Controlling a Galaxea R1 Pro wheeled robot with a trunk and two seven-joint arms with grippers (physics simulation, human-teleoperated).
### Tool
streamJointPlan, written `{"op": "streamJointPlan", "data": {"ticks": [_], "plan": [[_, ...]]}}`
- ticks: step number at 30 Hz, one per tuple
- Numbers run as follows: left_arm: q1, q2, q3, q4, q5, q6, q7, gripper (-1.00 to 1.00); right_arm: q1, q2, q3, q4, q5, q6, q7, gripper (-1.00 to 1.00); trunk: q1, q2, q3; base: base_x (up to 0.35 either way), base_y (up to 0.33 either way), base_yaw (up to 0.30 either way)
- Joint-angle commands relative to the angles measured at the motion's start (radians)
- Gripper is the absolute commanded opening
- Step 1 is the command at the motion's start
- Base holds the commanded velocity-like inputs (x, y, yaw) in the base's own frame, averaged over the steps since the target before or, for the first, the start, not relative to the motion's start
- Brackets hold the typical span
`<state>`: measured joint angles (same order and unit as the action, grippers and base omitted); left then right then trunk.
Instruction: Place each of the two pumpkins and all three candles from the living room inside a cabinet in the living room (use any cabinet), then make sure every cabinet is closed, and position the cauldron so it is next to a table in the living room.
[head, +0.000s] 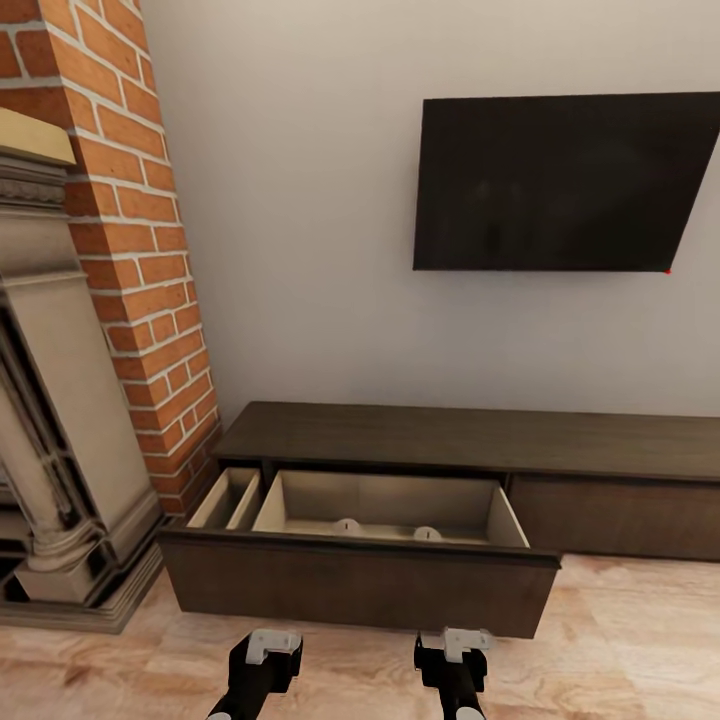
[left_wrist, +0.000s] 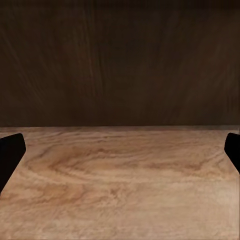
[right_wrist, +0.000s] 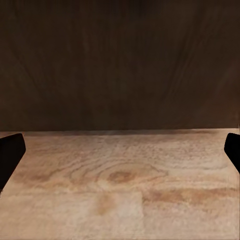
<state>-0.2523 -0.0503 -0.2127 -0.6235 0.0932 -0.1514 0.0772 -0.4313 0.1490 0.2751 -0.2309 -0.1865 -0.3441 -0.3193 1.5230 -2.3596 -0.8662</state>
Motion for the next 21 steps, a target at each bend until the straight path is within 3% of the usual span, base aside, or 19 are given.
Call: {"op": "streamJointPlan", "data": {"ticks": [1,21], "plan": [[-0.001,0.001,-0.007,0.001,0.010,-0.004,0.008,1.00,-0.001,0.000,0.009,0.001,-0.010,-0.004,-0.004,1.00,0.000,0.000,-0.001,0.280,-0.006,0.000],[-0.001,0.001,-0.008,0.001,0.010,-0.006,0.008,1.00,-0.001,0.000,0.010,0.001,-0.010,-0.004,-0.005,1.00,0.000,0.000,-0.001,0.183,-0.001,0.000]]}}
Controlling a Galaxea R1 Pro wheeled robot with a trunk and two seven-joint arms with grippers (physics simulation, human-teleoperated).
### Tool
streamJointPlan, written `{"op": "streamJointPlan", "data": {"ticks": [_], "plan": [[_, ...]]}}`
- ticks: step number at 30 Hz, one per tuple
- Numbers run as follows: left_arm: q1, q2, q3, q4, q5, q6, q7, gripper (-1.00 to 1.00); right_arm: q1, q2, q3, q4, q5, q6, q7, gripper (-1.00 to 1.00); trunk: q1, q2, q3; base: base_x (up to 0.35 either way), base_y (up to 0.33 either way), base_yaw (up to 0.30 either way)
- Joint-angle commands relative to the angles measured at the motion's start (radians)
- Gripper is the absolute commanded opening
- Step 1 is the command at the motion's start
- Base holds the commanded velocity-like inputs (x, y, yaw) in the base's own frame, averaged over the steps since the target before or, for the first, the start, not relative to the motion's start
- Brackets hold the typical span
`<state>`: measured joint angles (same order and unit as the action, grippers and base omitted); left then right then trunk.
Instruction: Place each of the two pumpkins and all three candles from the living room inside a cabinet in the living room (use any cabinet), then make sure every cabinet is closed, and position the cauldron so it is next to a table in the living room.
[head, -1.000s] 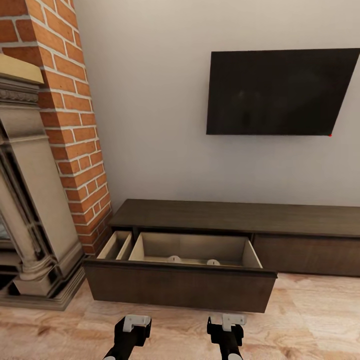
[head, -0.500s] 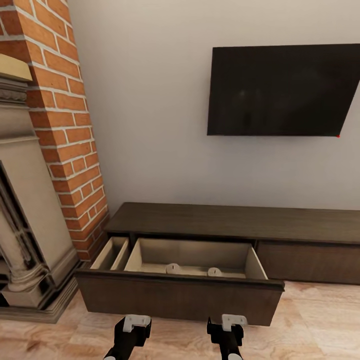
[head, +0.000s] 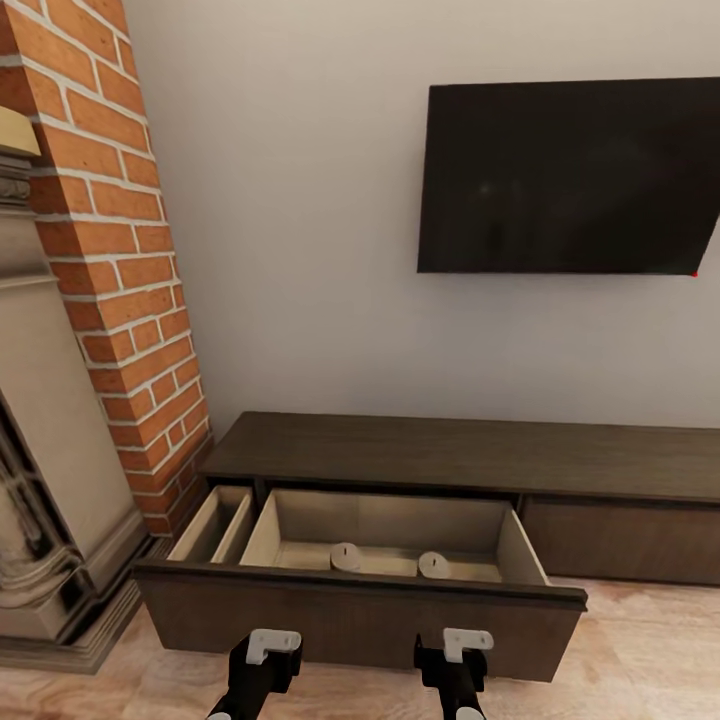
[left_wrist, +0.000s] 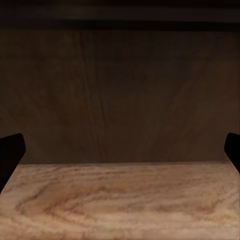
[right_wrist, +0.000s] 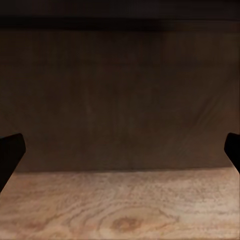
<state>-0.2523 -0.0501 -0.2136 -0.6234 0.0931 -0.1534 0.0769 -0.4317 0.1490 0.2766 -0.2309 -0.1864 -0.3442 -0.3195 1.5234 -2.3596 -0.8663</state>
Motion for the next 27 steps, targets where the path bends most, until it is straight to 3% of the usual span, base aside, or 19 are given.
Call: {"op": "streamJointPlan", "data": {"ticks": [1,19,27], "plan": [[-0.001,0.001,-0.007,0.001,0.010,-0.004,0.008,1.00,-0.001,0.000,0.009,0.001,-0.010,-0.004,-0.004,1.00,0.000,0.000,-0.001,0.045,0.000,0.000],[-0.001,0.001,-0.007,0.001,0.011,-0.006,0.010,1.00,-0.001,0.000,0.006,0.001,-0.011,-0.004,-0.006,1.00,0.000,0.000,-0.001,0.006,0.000,0.000],[-0.001,0.001,-0.007,-0.001,0.011,-0.006,0.009,1.00,-0.001,0.000,0.006,0.001,-0.011,-0.004,-0.006,1.00,0.031,-0.056,-0.026,0.000,0.000,0.000]]}}
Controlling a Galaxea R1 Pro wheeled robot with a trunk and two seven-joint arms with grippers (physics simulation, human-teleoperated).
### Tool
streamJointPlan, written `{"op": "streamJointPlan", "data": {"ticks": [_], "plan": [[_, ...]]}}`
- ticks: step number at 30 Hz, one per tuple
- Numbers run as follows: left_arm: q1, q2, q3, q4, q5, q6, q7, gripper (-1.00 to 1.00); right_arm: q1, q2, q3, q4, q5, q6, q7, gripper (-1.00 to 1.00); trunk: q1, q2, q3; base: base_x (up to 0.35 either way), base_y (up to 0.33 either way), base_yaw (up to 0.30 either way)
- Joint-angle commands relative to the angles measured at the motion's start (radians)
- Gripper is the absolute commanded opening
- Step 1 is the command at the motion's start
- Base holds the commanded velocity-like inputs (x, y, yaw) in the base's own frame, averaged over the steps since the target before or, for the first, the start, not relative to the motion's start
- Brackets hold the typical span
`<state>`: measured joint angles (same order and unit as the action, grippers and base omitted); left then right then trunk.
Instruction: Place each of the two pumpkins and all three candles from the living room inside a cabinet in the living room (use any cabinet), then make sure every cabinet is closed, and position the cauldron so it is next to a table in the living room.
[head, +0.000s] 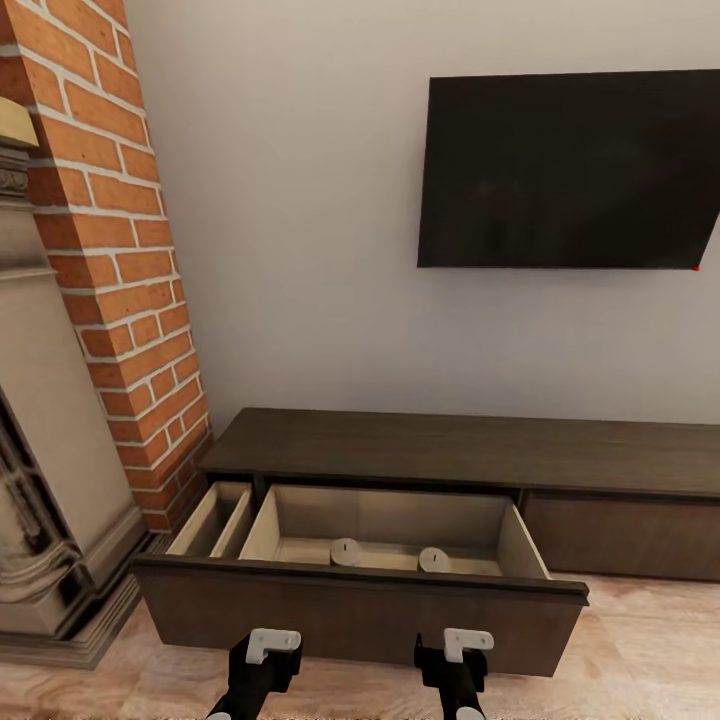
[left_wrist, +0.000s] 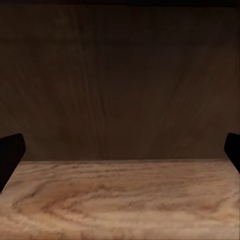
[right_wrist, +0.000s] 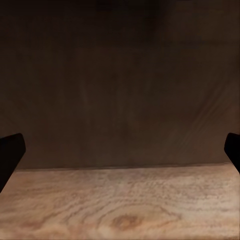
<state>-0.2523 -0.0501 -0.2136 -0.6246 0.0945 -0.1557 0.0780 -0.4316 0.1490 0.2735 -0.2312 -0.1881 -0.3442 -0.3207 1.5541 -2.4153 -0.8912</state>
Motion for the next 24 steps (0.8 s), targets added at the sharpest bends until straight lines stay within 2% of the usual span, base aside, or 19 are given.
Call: {"op": "streamJointPlan", "data": {"ticks": [1,12,19,24], "plan": [[-0.001,0.001,-0.007,0.001,0.010,-0.004,0.008,1.00,-0.001,0.000,0.009,0.001,-0.010,-0.004,-0.004,1.00,0.004,-0.008,-0.004,0.000,0.000,0.000],[-0.001,0.001,-0.007,0.001,0.010,-0.004,0.008,1.00,-0.001,0.000,0.009,0.001,-0.010,-0.004,-0.004,1.00,0.046,-0.085,-0.039,0.000,0.000,0.000],[-0.001,0.001,-0.007,0.001,0.010,-0.004,0.008,1.00,-0.001,0.000,0.009,0.001,-0.010,-0.004,-0.004,1.00,0.046,-0.085,-0.043,0.003,0.000,0.000],[-0.001,0.001,-0.006,0.002,0.011,-0.003,0.007,1.00,-0.001,0.000,0.009,0.001,-0.010,-0.004,-0.004,1.00,0.046,-0.085,-0.043,0.185,0.000,0.000]]}}
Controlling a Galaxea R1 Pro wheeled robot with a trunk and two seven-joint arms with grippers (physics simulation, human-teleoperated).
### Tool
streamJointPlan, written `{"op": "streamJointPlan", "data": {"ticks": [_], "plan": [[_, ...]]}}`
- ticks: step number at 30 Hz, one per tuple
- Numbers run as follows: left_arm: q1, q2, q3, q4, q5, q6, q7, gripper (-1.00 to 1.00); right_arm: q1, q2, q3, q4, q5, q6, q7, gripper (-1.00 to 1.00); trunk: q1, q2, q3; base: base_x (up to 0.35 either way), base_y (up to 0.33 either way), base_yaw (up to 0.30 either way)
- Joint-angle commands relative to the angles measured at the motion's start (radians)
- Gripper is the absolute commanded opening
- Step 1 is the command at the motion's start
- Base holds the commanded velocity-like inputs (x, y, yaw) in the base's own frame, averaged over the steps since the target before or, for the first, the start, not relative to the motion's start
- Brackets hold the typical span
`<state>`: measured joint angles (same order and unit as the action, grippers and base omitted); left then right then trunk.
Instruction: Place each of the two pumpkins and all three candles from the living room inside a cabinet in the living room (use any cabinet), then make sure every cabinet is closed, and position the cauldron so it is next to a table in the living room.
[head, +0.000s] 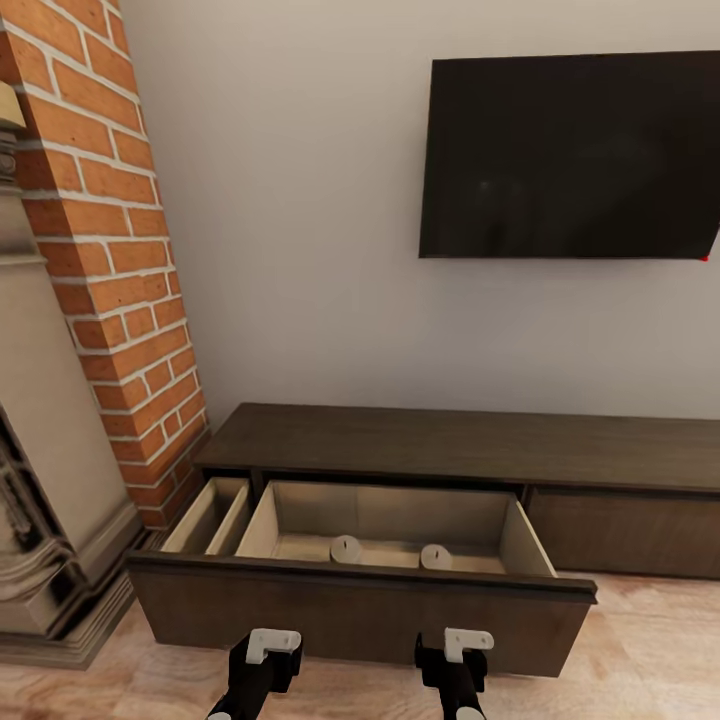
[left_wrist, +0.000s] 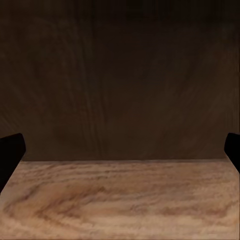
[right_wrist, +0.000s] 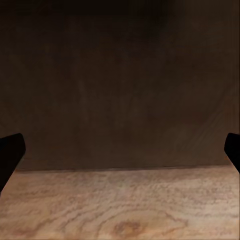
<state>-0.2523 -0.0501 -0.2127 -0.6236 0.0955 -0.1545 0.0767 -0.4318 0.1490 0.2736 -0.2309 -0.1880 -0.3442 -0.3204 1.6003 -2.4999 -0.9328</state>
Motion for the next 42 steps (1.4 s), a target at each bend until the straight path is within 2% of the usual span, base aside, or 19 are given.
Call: {"op": "streamJointPlan", "data": {"ticks": [1,11,19,42], "plan": [[-0.001,0.001,-0.007,0.000,0.010,-0.004,0.007,1.00,0.000,0.000,0.009,0.001,-0.010,-0.004,-0.005,1.00,0.000,0.000,-0.001,0.147,0.000,0.000],[-0.001,0.001,-0.007,0.001,0.010,-0.006,0.006,1.00,-0.001,-0.001,0.009,0.002,-0.010,0.002,-0.003,1.00,0.000,0.000,-0.001,0.040,0.000,0.000],[-0.001,0.001,-0.007,0.001,0.009,-0.005,0.006,1.00,-0.001,-0.006,0.006,0.000,-0.014,0.073,0.035,1.00,0.000,0.000,-0.001,0.002,0.000,0.000],[-0.001,0.001,-0.008,-0.001,0.007,0.001,0.001,1.00,-0.001,-0.008,0.006,-0.002,-0.011,0.074,0.040,1.00,0.000,0.000,-0.001,0.040,0.000,0.000]]}}
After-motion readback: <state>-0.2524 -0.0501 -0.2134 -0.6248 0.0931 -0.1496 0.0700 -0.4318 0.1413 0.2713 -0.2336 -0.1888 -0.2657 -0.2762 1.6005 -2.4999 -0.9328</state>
